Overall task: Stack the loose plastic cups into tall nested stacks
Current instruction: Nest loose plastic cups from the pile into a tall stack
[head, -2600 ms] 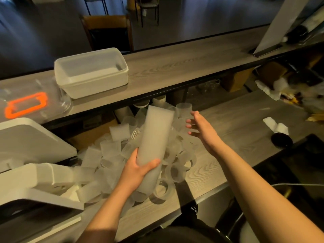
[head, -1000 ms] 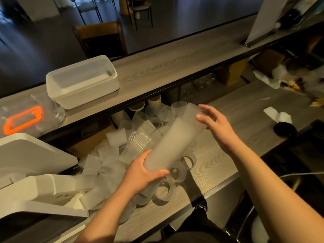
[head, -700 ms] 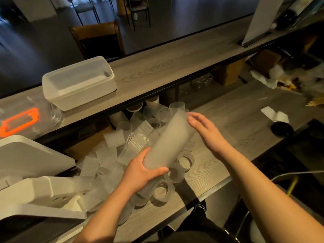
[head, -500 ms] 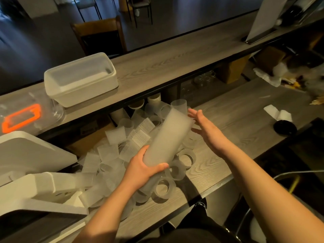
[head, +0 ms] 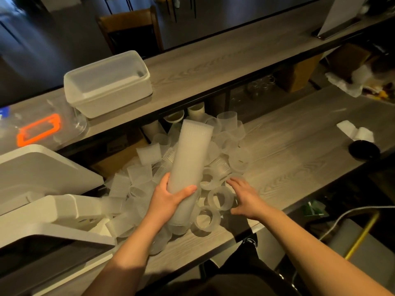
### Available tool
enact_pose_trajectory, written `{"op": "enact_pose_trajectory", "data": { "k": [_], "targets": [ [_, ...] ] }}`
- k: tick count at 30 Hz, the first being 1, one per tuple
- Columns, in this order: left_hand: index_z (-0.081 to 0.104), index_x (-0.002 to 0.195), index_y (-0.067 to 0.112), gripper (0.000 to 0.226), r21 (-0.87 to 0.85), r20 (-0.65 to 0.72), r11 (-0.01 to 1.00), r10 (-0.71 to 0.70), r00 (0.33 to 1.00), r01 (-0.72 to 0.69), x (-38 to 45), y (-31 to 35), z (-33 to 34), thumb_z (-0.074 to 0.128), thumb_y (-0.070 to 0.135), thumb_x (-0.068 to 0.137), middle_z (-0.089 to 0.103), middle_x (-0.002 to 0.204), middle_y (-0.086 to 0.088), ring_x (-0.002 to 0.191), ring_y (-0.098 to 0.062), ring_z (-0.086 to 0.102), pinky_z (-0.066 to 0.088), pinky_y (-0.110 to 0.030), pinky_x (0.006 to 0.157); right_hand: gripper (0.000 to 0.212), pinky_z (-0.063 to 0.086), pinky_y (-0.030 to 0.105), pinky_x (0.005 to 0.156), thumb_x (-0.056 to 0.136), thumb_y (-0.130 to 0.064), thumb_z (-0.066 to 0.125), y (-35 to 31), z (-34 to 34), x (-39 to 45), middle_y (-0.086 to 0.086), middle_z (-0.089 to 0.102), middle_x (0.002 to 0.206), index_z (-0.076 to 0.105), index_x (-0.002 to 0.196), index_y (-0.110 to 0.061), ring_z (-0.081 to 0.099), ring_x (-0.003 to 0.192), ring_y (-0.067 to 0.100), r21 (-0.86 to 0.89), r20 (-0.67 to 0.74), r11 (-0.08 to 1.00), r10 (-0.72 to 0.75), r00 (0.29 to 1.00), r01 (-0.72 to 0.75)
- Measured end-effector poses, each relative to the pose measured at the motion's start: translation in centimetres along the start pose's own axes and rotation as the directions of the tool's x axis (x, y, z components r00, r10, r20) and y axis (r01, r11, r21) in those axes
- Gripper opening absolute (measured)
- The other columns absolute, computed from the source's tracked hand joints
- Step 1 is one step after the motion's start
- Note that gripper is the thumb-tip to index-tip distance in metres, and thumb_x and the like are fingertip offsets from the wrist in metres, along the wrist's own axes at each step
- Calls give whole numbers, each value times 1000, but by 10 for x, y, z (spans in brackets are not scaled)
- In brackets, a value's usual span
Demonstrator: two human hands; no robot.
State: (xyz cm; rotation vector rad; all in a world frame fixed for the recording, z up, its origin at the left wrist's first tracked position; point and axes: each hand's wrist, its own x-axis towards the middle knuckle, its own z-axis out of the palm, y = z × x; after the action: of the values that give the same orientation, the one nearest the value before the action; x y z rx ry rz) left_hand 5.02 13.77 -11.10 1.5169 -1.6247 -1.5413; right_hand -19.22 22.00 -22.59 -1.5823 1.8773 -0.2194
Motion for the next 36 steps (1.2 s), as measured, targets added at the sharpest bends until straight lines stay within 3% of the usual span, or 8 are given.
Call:
{"op": "enact_pose_trajectory", "data": {
  "k": [3, 8, 14, 18, 21, 26, 31, 36],
  "targets": [
    [53, 120, 32, 87, 13, -7, 1000, 2, 1000, -2, -3, -3, 1, 74, 67, 43, 63, 111, 12, 95, -4, 63, 47, -14, 64, 107, 6, 36, 123, 73, -34, 82, -3, 12, 3, 4, 16, 165, 18, 158, -17, 7, 153, 23, -69, -7, 996, -63, 998, 63],
    [52, 121, 30, 89, 37, 2, 999, -4, 1000, 4, -7, -7, 2, 73, 68, 44, 62, 112, 11, 95, -5, 62, 47, -15, 64, 94, 22, 39, 117, 74, -43, 80, -2, 23, 3, 0, 42, 150, 31, 152, -24, 26, 144, 23, -23, -130, 998, -65, 989, 63],
    [52, 117, 35, 84, 17, -12, 1000, -13, 1000, 13, -11, -11, 3, 74, 67, 44, 62, 111, 12, 96, -6, 62, 48, -20, 68, 82, 35, 31, 109, 74, -31, 78, -2, 11, -3, 5, 49, 142, 41, 146, -14, 41, 133, 20, 189, -181, 981, -5, 984, 39],
    [53, 110, 38, 76, 6, -12, 1000, -9, 1000, 9, -11, -12, 5, 75, 66, 44, 63, 111, 10, 96, -8, 63, 48, -22, 69, 78, 40, 24, 99, 74, -18, 79, -4, -6, -6, 2, 54, 130, 43, 143, -12, 52, 122, 17, 449, -187, 893, 132, 973, -35],
    [52, 107, 40, 71, 13, 16, 1000, 5, 1000, -5, -10, -8, 8, 74, 67, 44, 63, 110, 10, 95, -7, 63, 48, -22, 68, 76, 45, 19, 87, 70, -26, 79, -11, -26, -11, -2, 56, 120, 47, 139, -18, 57, 113, 14, 590, -238, 807, 206, 949, -27],
    [51, 110, 38, 76, 59, 58, 998, 31, 998, -34, -7, -1, 10, 73, 68, 44, 61, 110, 13, 94, -3, 61, 47, -20, 67, 60, 48, 28, 90, 75, -35, 77, -26, -76, -20, 0, 60, 123, 56, 131, -24, 58, 114, 15, 787, -325, 611, 302, 896, 80],
    [48, 121, 36, 89, 144, 93, 988, 46, 995, -59, -5, 2, 6, 74, 71, 44, 59, 111, 15, 96, -4, 60, 48, -22, 68, 58, 42, 23, 77, 81, -41, 69, -41, -128, -31, -2, 58, 130, 56, 135, -24, 54, 115, 9, 824, -389, 540, 319, 864, 171],
    [51, 125, 34, 90, 224, 127, 968, 88, 988, -115, -2, 3, 4, 76, 71, 47, 59, 112, 14, 96, -5, 60, 50, -22, 69, 48, 50, 33, 87, 89, -44, 66, -53, -152, -32, 1, 62, 124, 58, 131, -21, 60, 113, 16, 834, -434, 504, 348, 831, 224]
  ]
}}
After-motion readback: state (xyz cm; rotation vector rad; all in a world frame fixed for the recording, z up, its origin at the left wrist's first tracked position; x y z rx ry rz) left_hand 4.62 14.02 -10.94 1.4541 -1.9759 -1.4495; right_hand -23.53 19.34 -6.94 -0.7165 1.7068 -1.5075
